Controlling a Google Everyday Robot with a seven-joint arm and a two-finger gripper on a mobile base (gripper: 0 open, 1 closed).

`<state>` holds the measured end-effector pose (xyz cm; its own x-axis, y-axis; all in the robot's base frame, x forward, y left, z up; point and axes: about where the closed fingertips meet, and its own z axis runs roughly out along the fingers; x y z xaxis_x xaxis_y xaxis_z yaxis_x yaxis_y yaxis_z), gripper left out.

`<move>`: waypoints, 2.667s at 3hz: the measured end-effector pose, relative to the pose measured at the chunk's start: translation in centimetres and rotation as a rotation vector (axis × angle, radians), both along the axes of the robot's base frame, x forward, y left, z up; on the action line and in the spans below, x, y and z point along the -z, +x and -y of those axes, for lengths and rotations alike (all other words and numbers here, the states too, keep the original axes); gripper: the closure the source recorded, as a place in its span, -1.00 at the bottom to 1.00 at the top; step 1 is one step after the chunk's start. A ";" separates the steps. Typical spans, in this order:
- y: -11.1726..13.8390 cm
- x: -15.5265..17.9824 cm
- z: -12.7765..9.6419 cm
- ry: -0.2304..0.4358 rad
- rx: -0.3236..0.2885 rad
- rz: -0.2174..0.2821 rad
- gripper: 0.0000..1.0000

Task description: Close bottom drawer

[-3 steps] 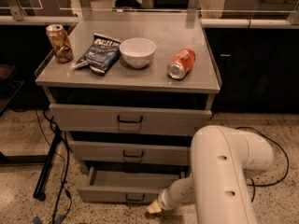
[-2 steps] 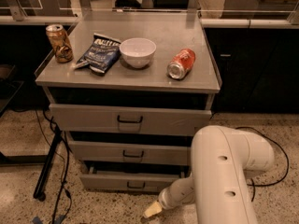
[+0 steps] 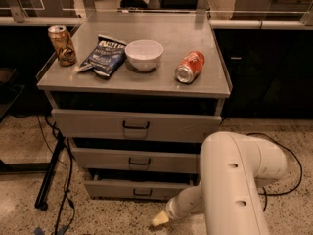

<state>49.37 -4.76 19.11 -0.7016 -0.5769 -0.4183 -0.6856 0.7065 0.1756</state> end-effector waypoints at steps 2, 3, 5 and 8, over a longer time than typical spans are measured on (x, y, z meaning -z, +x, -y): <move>0.0 0.0 0.0 0.000 0.000 0.000 0.25; 1.5 0.4 -0.2 -0.016 0.019 0.019 0.72; 4.7 1.0 -0.6 -0.085 0.038 0.073 1.00; 7.8 1.5 -0.3 -0.139 0.066 0.106 0.80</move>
Offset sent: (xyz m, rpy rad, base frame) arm 0.0060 0.0010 0.0004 -0.0051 -0.0074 -0.0015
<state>57.17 -4.48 17.59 -0.6959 -0.5886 -0.4115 -0.6466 0.7629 0.0022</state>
